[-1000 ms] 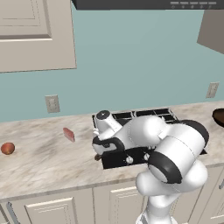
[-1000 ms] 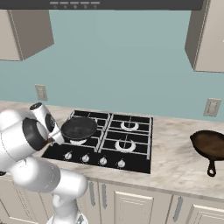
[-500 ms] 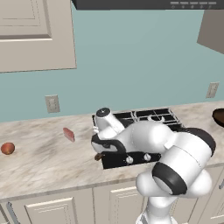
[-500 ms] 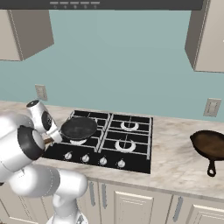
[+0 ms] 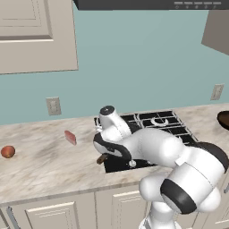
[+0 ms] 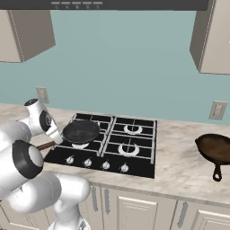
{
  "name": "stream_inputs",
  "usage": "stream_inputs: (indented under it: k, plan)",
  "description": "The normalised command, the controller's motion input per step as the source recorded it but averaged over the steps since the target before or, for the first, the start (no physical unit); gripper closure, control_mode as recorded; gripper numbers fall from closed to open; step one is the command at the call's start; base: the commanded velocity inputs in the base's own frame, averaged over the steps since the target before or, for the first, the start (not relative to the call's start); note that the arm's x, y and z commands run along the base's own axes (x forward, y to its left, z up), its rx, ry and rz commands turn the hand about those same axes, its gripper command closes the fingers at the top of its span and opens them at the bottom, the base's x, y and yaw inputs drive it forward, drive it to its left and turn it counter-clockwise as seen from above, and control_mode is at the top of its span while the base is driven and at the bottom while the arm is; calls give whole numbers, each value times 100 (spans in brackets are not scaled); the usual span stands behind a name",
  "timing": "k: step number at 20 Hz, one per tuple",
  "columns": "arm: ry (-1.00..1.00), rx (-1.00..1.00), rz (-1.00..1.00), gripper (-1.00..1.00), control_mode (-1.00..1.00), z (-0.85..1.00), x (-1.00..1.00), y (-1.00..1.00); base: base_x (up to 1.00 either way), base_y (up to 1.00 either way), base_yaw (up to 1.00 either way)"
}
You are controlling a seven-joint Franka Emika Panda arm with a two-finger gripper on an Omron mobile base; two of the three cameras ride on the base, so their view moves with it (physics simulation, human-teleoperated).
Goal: Place both pans onto different burners. Then place the onion and the steak on different pans.
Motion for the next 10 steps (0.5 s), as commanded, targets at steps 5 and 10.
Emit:
stream_inputs:
  k: [5,10]
  plan:
    - [-2,0,2,-100,-100,29,-12,-8,0,0,0]
    - [-3,0,4,-100,-100,30,-5,-12,0,0,0]
